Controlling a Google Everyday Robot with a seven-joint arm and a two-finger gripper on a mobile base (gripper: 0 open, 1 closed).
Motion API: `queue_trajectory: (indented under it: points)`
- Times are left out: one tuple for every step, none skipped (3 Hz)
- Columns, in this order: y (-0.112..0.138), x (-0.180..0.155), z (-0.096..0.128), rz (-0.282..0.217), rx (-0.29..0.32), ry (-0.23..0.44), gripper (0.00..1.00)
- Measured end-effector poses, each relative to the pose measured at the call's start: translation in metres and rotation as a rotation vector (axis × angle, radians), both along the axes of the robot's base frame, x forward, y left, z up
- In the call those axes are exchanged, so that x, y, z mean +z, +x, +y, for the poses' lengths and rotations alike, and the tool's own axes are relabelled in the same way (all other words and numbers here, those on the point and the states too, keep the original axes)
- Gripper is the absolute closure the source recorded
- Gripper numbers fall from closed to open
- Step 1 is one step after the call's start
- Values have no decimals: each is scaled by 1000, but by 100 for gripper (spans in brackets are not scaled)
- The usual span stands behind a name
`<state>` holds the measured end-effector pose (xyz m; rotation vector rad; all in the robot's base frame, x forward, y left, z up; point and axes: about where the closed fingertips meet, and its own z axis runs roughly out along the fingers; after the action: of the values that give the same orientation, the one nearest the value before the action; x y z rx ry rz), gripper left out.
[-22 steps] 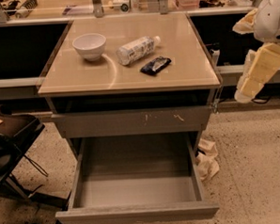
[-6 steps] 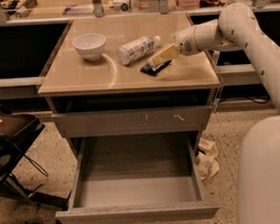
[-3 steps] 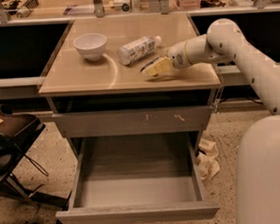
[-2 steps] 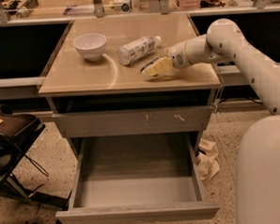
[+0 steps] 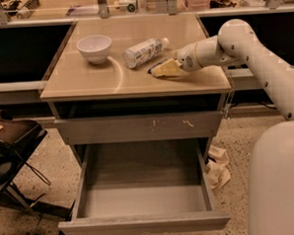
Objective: Place rxbar blueberry into middle drawer
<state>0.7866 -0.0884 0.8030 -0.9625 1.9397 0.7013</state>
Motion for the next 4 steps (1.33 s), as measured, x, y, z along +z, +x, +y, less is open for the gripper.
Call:
queue_trajectory:
  points:
    - [0,0,0,0,0,0,65]
    - [1,8,0,0,0,0,88]
    - [1,11,0,0,0,0,100]
    - [-15,11,-1,20,16,19,100]
